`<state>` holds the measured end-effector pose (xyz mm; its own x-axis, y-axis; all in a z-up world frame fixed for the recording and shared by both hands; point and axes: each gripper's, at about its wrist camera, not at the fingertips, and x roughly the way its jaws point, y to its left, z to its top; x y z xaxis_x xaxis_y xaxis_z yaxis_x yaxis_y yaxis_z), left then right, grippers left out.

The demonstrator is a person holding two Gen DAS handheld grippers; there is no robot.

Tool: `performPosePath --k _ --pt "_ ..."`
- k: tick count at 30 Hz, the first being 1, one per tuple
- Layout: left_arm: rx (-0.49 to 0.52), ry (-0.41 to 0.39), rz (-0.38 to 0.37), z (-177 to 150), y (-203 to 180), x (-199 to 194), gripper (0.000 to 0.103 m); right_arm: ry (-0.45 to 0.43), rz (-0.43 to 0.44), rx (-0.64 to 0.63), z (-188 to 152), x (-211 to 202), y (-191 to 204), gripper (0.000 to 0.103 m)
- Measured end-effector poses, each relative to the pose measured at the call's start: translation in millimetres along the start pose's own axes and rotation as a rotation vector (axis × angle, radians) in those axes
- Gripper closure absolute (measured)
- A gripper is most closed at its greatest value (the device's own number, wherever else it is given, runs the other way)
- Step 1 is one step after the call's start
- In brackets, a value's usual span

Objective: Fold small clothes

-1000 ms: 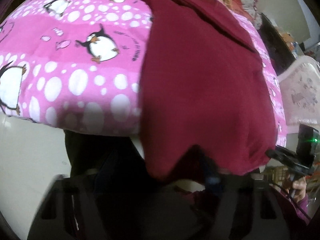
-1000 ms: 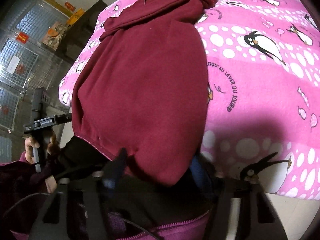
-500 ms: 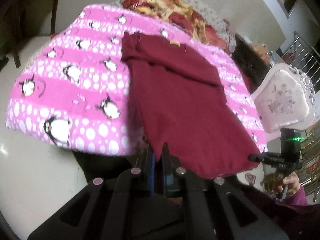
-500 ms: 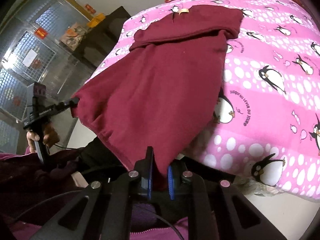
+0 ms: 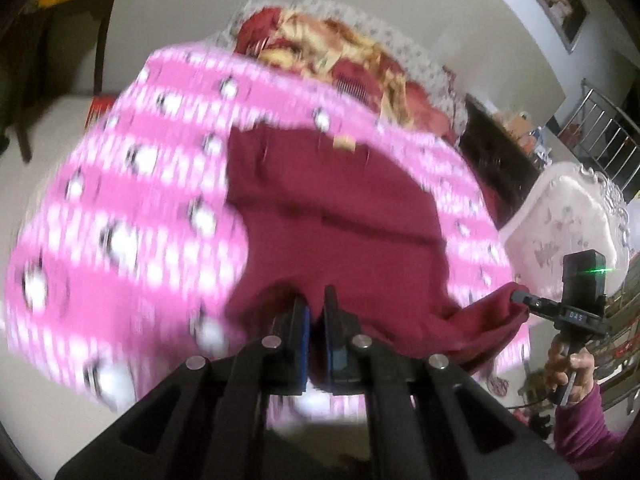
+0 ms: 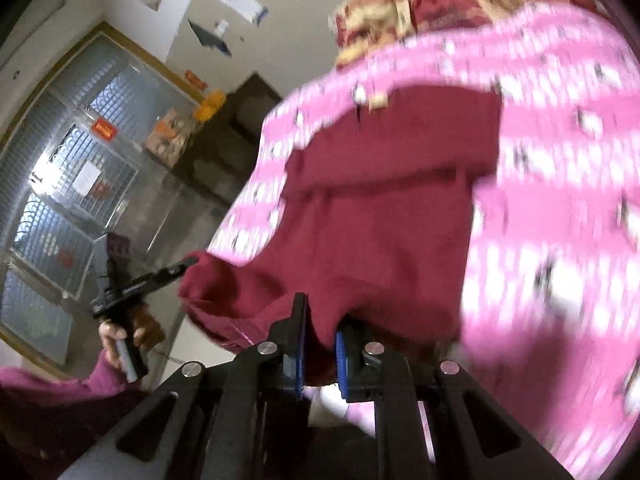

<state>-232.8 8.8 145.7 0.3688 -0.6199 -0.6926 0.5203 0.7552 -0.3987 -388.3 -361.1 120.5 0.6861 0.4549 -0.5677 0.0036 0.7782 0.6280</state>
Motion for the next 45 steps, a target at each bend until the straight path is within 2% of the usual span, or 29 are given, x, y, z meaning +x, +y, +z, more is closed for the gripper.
performPosePath --k 4,9,14,19,21,22,24,25,26,27,28,29,31,33,35,37,40,41,42,44,45 --pt "0.035 -0.064 0.037 57 -5 28 0.098 -0.064 -0.032 0.007 56 14 -12 0.090" --pt "0.006 -0.072 0.069 114 5 80 0.098 -0.088 -0.084 0.059 116 42 -42 0.090" --pt "-0.024 -0.030 0.123 152 24 141 0.098 -0.066 -0.131 0.132 155 80 -84 0.090" --pt "-0.078 0.029 0.161 167 50 193 0.097 -0.015 -0.154 0.207 180 123 -128 0.089" --pt "-0.090 0.046 0.144 170 58 205 0.096 -0.002 -0.160 0.243 186 129 -137 0.089" --pt "-0.102 0.050 0.123 172 61 207 0.093 0.003 -0.150 0.275 188 130 -141 0.088" --pt "-0.122 0.061 0.069 174 65 206 0.075 -0.017 -0.114 0.316 186 122 -144 0.084" --pt "-0.126 0.063 0.034 174 65 202 0.052 -0.028 -0.116 0.302 182 116 -141 0.082" --pt "-0.124 0.054 0.023 175 64 197 0.030 -0.042 -0.146 0.272 180 110 -136 0.069" --pt "-0.112 0.013 0.049 175 62 188 0.024 -0.070 -0.195 0.235 177 101 -130 0.048" --pt "-0.099 -0.021 0.064 176 59 181 0.021 -0.103 -0.223 0.215 176 93 -126 0.037" --pt "-0.072 -0.045 0.069 178 56 174 0.021 -0.134 -0.236 0.207 174 85 -124 0.033" --pt "-0.046 -0.029 0.077 181 53 172 0.021 -0.164 -0.191 0.193 169 74 -116 0.033" --pt "-0.012 -0.025 0.111 178 46 174 0.021 -0.140 -0.165 0.145 165 78 -102 0.039" --pt "0.021 -0.008 0.154 175 40 185 0.021 -0.062 -0.215 0.041 165 101 -84 0.041" --pt "0.034 0.043 0.227 172 38 206 0.021 -0.015 -0.287 -0.029 170 125 -77 0.044" --pt "0.011 0.099 0.307 171 47 238 0.021 -0.021 -0.367 -0.031 188 153 -92 0.045" --pt "0.003 0.103 0.339 173 52 246 0.021 -0.027 -0.418 -0.023 193 161 -101 0.046" --pt "-0.003 0.106 0.357 175 58 252 0.021 -0.035 -0.464 0.009 201 168 -115 0.050" --pt "-0.044 0.135 0.363 178 71 260 0.021 -0.041 -0.435 0.084 206 173 -134 0.054" --pt "-0.083 0.151 0.341 178 80 261 0.021 -0.047 -0.411 0.109 206 169 -137 0.054"
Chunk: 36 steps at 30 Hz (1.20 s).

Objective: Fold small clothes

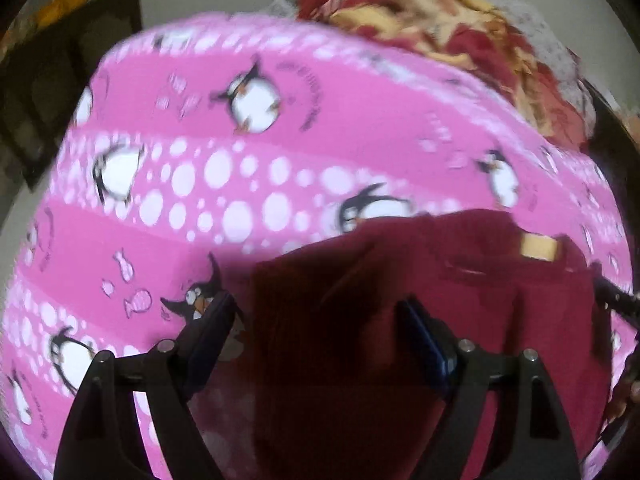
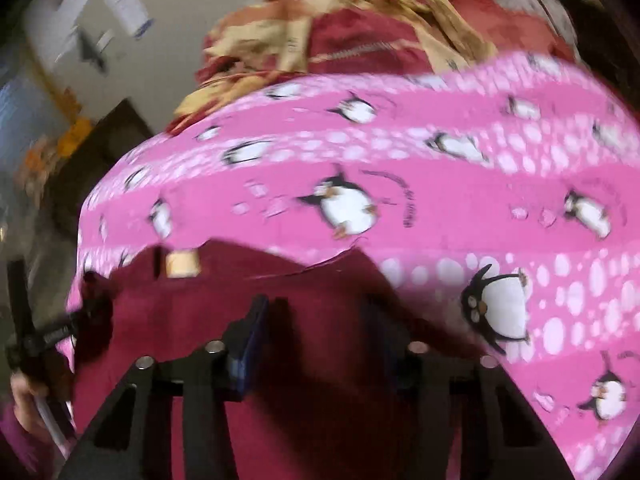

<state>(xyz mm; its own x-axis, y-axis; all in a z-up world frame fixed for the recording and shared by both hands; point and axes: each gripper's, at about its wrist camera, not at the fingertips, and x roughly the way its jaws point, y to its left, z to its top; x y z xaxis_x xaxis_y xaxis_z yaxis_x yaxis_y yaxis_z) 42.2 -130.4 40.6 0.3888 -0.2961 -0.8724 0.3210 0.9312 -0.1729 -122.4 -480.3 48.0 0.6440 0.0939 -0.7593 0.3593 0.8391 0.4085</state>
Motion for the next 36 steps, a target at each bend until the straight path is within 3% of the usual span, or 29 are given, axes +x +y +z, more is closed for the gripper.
performPosePath --k 4,6,11,16,19,22,27,32,36 --pt "-0.014 -0.033 -0.055 -8 13 -22 0.021 0.010 0.062 -0.017 -10 -40 -1 0.046" --pt "0.025 -0.061 -0.096 -18 15 -43 0.021 0.019 0.077 -0.048 -29 -70 -4 0.033" --pt "0.108 -0.084 -0.213 -61 25 -95 0.021 0.100 0.084 -0.060 -84 -101 -15 0.032" --pt "0.131 -0.003 -0.306 -111 43 -106 0.021 0.159 0.110 -0.058 -132 -100 -14 0.032" --pt "0.179 0.026 -0.290 -131 43 -103 0.021 0.172 0.126 -0.041 -141 -92 -12 0.032" --pt "0.241 0.034 -0.339 -146 40 -104 0.021 0.153 0.114 -0.049 -142 -88 -7 0.034" --pt "0.350 0.052 -0.328 -158 32 -93 0.021 0.143 0.086 -0.057 -142 -84 -6 0.055" --pt "0.418 0.058 -0.345 -161 31 -93 0.021 0.139 0.091 -0.024 -143 -86 -11 0.058" --pt "0.494 0.099 -0.363 -158 21 -82 0.037 0.141 0.079 -0.035 -143 -89 -9 0.057"
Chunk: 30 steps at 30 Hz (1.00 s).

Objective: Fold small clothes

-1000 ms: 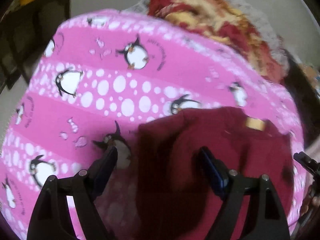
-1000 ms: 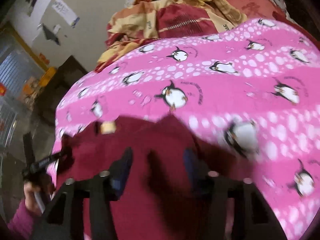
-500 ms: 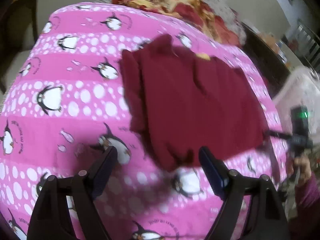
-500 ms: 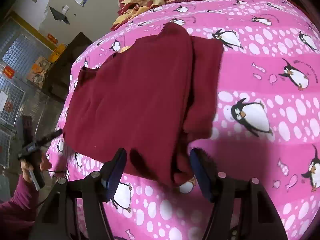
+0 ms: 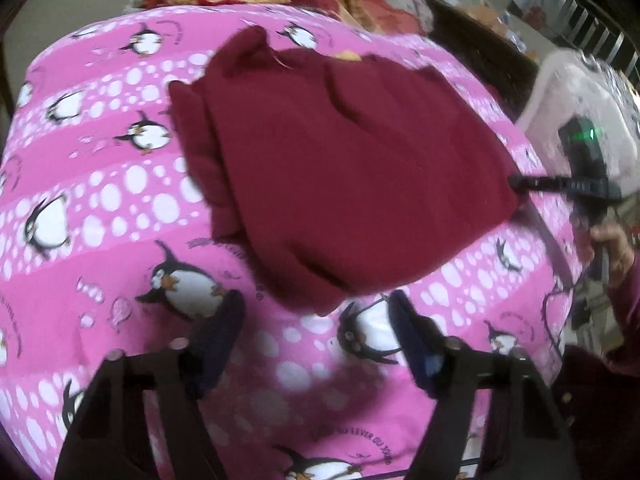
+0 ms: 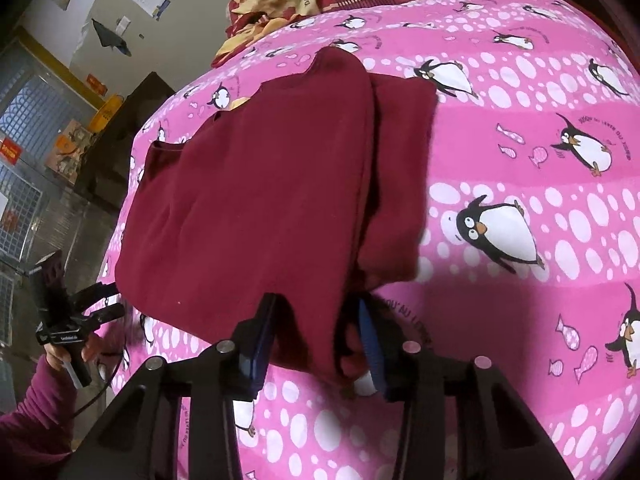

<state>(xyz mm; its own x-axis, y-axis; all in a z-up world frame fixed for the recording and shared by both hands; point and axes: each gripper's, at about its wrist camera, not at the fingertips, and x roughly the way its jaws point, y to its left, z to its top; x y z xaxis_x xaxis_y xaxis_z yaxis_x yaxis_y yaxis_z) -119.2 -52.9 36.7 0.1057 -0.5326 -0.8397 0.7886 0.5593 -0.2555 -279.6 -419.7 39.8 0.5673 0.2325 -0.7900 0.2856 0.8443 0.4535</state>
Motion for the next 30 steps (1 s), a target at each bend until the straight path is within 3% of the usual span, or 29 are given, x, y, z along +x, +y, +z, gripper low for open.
performPosePath --k 2,6,8,10,11,18,23,28,30 --pt "0.028 0.033 -0.005 2 1 8 0.053 -0.006 -0.006 -0.003 -1 -3 1 0.057" --pt "-0.005 0.030 -0.042 4 12 13 0.059 -0.006 -0.010 -0.005 0 -1 3 0.057" --pt "-0.030 0.024 -0.071 6 14 15 0.075 -0.001 -0.019 -0.014 0 4 5 0.058" --pt "0.002 0.017 -0.061 6 7 15 0.092 -0.005 -0.044 -0.037 1 5 7 0.077" --pt "0.016 0.013 -0.044 5 3 12 0.095 -0.009 -0.053 -0.033 2 5 7 0.088" --pt "-0.024 -0.024 -0.019 8 11 -30 0.095 -0.040 -0.059 -0.028 11 -22 2 0.092" --pt "-0.049 0.024 -0.001 -11 16 -13 0.095 0.004 -0.067 0.006 0 -9 -13 0.093" --pt "-0.081 -0.019 -0.018 -12 18 -22 0.094 -0.024 -0.055 0.048 4 -32 -14 0.080" --pt "-0.099 -0.026 -0.020 -7 19 -32 0.088 -0.058 -0.074 0.019 13 -46 -6 0.072"
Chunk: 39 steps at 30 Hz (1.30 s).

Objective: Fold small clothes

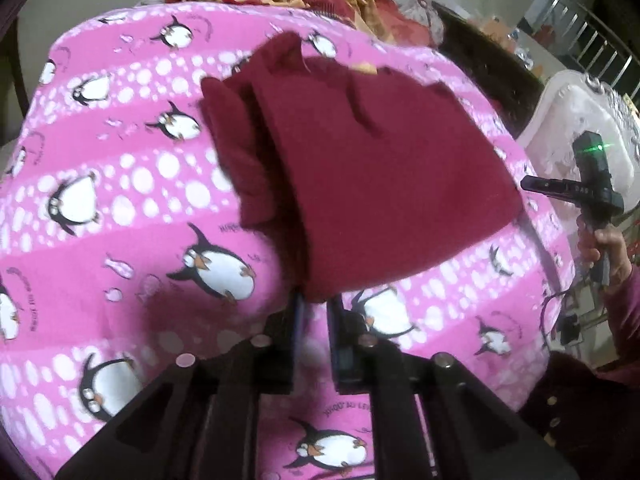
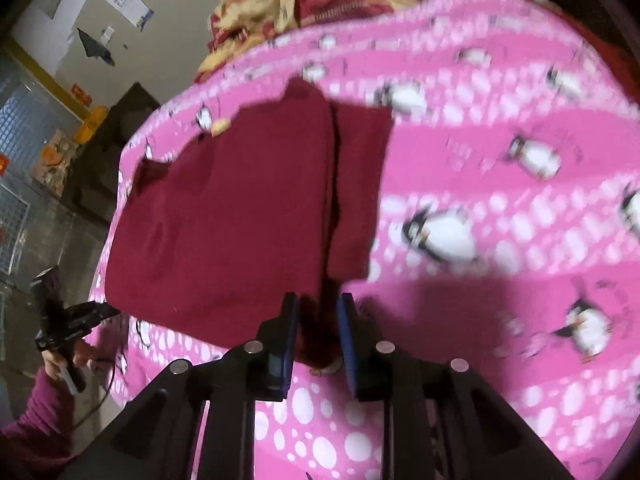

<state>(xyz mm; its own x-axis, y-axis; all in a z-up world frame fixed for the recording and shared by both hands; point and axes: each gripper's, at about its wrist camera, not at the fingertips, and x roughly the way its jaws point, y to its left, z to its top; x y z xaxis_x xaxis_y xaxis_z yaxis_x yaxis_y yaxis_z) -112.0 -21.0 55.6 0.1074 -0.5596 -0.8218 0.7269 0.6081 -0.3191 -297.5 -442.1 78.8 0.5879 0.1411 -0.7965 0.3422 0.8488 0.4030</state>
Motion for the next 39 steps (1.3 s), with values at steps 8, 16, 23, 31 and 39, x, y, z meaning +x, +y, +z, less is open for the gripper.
performPosePath --k 8,16,23,31,39 --pt "-0.049 -0.149 0.053 46 -10 -24 0.043 -0.031 -0.014 -0.090 61 41 50 0.058" --pt "-0.270 -0.179 0.185 137 25 36 0.043 -0.066 -0.094 -0.056 122 100 55 0.058" --pt "-0.378 -0.099 0.306 160 65 86 0.042 -0.038 -0.122 0.007 142 135 28 0.058" --pt "-0.328 -0.130 0.343 148 50 72 0.041 -0.055 -0.107 -0.089 125 99 72 0.052" --pt "-0.294 -0.171 0.402 123 29 35 0.041 0.036 0.015 -0.253 105 140 167 0.049"
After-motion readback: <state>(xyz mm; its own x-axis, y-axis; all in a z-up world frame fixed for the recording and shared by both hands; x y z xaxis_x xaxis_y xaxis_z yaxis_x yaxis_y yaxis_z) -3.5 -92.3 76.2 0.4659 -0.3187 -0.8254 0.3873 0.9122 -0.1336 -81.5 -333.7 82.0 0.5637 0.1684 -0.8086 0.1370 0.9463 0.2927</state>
